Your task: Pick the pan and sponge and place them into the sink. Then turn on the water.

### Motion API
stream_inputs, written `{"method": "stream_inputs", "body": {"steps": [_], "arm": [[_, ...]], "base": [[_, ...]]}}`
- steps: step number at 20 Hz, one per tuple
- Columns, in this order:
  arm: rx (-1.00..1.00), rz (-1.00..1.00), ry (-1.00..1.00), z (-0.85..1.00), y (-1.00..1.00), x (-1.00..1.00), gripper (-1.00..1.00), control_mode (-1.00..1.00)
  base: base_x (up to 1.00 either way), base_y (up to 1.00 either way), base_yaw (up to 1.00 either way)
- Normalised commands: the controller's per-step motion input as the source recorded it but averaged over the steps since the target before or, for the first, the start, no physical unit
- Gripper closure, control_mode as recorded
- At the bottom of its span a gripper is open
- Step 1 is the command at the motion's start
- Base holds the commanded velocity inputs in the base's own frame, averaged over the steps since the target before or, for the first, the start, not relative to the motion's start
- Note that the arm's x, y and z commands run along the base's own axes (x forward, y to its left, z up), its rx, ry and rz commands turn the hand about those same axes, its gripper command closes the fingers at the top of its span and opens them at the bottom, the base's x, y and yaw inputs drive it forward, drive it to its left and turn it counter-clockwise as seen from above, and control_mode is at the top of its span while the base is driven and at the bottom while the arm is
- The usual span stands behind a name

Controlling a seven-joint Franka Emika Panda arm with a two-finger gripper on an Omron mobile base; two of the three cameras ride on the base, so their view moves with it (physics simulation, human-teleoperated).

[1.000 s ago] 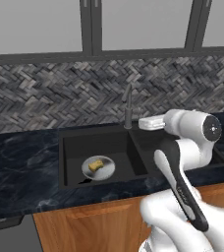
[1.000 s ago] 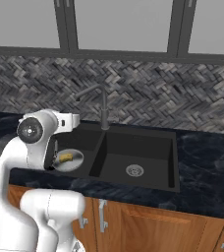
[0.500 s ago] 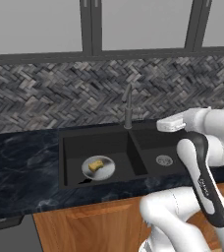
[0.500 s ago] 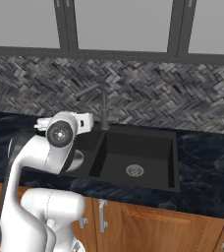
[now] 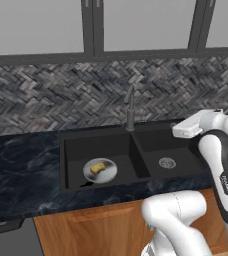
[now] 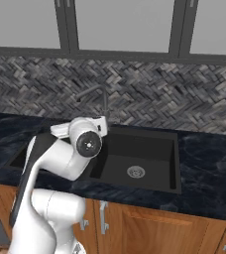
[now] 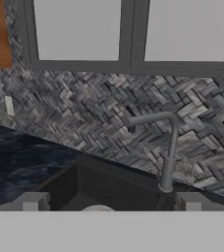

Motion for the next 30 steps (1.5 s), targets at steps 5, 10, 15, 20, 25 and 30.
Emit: {"method": "stream_inputs", "body": {"steps": [5,10,15,20,25,30], "arm": [[0.02,0.08,-0.08,-0.14,-0.17,0.14,-1.00,-1.00],[0.02,0.01,-0.10,-0.17,-0.06,0.11,-1.00,-1.00],[0.02,0.02,-0.06,-0.15,0.00,0.24,-1.00,-1.00],[0.03,0.03,-0.03,-0.08,-0.03,0.26,-1.00,-1.00],[0.05,0.03,-0.02,-0.05,-0.12,0.24,-1.00,-1.00],[0.05,0.00,-0.02,-0.07,-0.07,0.23,-1.00,-1.00]], "base": [[0.00,0.00,0.00],[0.00,0.00,0.00],[0.00,0.00,0.00],[0.00,0.00,0.00],[0.00,0.00,0.00],[0.00,0.00,0.00]]}}
